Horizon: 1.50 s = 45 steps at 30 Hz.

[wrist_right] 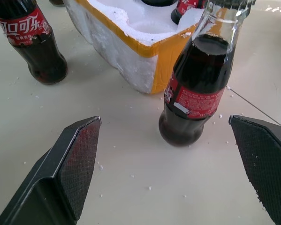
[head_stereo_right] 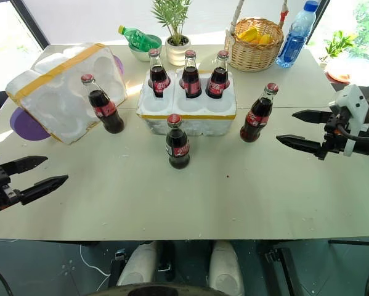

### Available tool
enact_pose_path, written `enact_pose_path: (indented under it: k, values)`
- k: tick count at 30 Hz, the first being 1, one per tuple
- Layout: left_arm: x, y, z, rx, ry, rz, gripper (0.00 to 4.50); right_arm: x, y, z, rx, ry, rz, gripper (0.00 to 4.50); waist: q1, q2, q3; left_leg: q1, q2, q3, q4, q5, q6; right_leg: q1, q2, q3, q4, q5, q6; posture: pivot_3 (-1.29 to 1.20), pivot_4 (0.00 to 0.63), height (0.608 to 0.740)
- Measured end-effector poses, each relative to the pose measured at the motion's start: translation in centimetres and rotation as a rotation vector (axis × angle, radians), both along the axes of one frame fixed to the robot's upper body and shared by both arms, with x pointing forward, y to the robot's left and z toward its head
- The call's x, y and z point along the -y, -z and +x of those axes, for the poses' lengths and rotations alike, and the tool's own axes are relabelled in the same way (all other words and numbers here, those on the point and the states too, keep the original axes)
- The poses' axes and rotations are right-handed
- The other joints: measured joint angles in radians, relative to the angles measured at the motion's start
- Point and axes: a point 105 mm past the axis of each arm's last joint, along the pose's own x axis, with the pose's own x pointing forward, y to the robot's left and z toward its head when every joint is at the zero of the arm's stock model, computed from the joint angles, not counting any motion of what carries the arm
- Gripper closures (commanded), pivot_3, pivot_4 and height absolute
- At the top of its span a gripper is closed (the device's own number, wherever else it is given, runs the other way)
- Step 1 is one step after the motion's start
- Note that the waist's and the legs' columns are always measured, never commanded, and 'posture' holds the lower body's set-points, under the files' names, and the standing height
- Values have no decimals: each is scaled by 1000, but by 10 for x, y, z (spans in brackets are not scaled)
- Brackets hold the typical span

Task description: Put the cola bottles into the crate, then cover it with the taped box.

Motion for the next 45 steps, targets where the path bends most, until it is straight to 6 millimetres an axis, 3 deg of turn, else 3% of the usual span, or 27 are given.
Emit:
enact_pose_path:
  k: [10, 16, 19, 22, 27, 31, 35, 45]
  values:
    - [-2, -2, 5, 3, -46, -10, 40, -2, 2, 3, 12, -2, -13, 0, 0, 0, 0, 0, 0, 0, 0, 1, -1, 0, 0, 0, 0, 0, 0, 0, 150, 740]
    - [-1, -18, 20, 115, -102, -33, 40, -2, 4, 3, -22, 17, 16, 0, 2, 0, 0, 0, 0, 0, 0, 1, -2, 1, 0, 0, 0, 0, 0, 0, 150, 740]
    - [4, -17, 34, 167, -155, -85, 40, -7, -3, 2, -33, 35, 61, 0, 3, 0, 0, 0, 0, 0, 0, 3, -5, 1, 0, 0, 1, 0, 0, 0, 150, 740]
    - [14, -9, 51, 187, -187, -120, 40, -26, -25, -10, 6, -21, 99, 0, 5, 0, 0, 0, 0, -1, 0, 3, -5, 1, 0, 0, 2, 1, 2, 0, 150, 740]
    - [9, -7, 88, 248, -317, -155, 40, -53, -58, -37, 22, -134, 164, 0, 6, -1, 0, 0, -1, -1, 0, 1, -2, 2, 0, 0, 2, 2, 3, 0, 150, 740]
    - [18, -3, 115, 243, -299, -164, 40, -72, -83, -61, 50, -238, 184, 0, 6, -2, -1, 1, -1, -2, 0, 1, -1, 3, 0, -1, 2, 2, 3, 0, 150, 740]
    - [30, -7, 139, 264, -237, -149, 40, -83, -86, -67, 50, -268, 188, 0, 5, -3, -1, 0, -1, -1, 1, 1, 0, 2, 0, -1, 2, 2, 3, 0, 150, 740]
    - [46, 8, 195, 230, -166, -102, 40, -91, -82, -64, 50, -265, 192, 0, 7, -4, 0, 0, -1, -1, 1, 1, 0, 3, 0, -1, 2, 3, 5, 0, 150, 740]
